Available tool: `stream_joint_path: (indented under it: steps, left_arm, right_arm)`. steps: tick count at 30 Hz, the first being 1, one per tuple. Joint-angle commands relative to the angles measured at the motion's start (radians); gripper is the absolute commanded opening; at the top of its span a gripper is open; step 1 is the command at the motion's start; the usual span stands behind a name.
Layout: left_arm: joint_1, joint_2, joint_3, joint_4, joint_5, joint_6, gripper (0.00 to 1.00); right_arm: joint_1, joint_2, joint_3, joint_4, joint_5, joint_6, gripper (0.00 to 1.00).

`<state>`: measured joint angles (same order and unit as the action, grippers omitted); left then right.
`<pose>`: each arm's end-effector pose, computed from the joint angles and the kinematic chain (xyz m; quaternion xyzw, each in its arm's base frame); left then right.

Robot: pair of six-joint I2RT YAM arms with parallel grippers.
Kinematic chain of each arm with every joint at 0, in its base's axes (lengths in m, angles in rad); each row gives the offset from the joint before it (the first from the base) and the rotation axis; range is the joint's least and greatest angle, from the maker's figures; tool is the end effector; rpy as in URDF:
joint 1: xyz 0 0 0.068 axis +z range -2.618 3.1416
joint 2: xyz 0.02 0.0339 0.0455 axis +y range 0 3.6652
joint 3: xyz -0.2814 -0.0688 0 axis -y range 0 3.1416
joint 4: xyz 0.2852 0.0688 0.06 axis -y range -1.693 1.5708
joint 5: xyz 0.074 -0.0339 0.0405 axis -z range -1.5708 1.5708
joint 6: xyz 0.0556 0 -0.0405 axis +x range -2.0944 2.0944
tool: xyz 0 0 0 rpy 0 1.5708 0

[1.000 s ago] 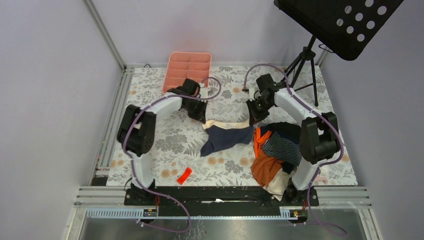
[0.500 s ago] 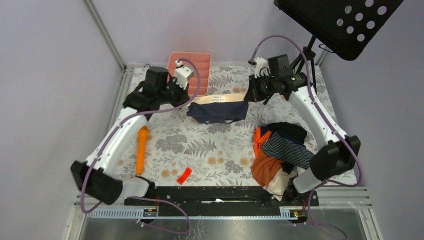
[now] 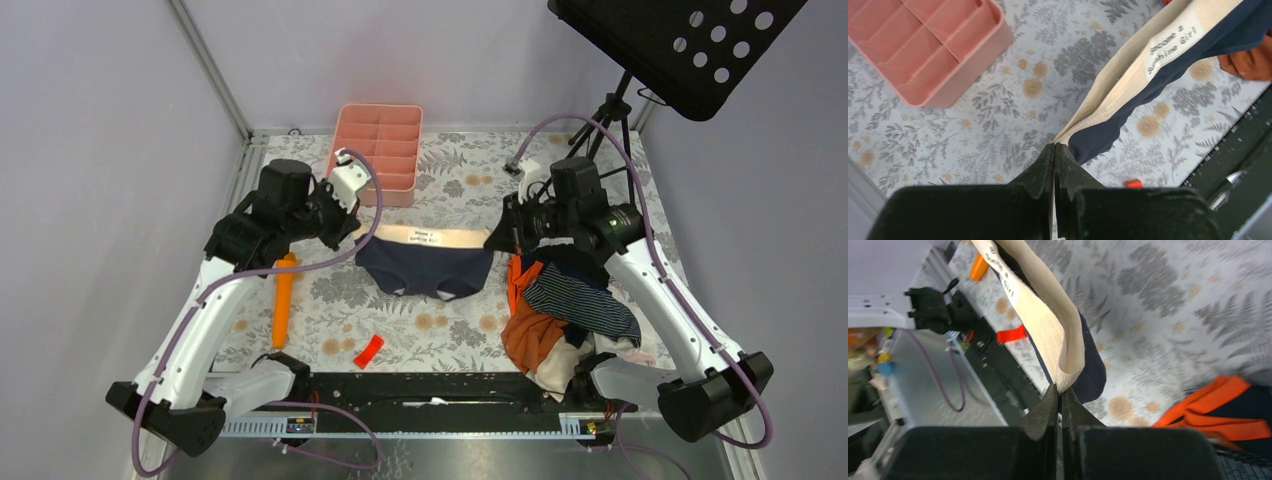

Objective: Roll the underwear
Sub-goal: Flatten out the underwear at the center of the board.

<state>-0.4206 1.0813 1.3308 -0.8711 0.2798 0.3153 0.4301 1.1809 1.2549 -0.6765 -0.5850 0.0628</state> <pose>0.2245 -0.1173 0.4162 0.3763 0.7989 -0.1477 0.4454 0.2528 0.1497 0.3865 -0.2867 0.8087 0.3562 0.3700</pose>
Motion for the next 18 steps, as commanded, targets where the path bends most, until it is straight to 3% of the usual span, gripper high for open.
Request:
stream_joint_path:
  steps: [1,6,10,12,13,15,16,18]
  left_arm:
    - [-0.012,-0.038,0.009,-0.097,0.056,0.027,0.00]
    - [-0.004,0.090,-0.011,-0.045,-0.024,-0.025,0.00]
    - [0.000,0.239,-0.104,0.220,-0.165,-0.043,0.00]
    - [0.000,0.336,-0.138,0.379,-0.235,-0.025,0.02]
    - [0.000,0.424,-0.125,0.414,-0.263,-0.016,0.11]
    - [0.005,0.558,-0.050,0.401,-0.320,-0.036,0.40]
    - [0.016,0.605,-0.007,0.375,-0.335,-0.071,0.49]
    - [0.044,0.650,0.060,0.327,-0.332,-0.159,0.54]
  right_arm:
    - [0.012,-0.046,-0.066,0.022,-0.153,0.144,0.00]
    - [-0.002,0.042,-0.074,0.063,-0.060,0.166,0.00]
    - [-0.029,0.217,-0.050,0.189,0.061,0.167,0.00]
    - [-0.030,0.356,-0.009,0.237,0.162,0.148,0.06]
    - [-0.033,0.426,0.026,0.241,0.224,0.143,0.13]
    - [-0.045,0.539,0.107,0.238,0.345,0.134,0.36]
    - [-0.050,0.579,0.163,0.227,0.423,0.123,0.44]
    - [-0.058,0.633,0.244,0.197,0.501,0.101,0.49]
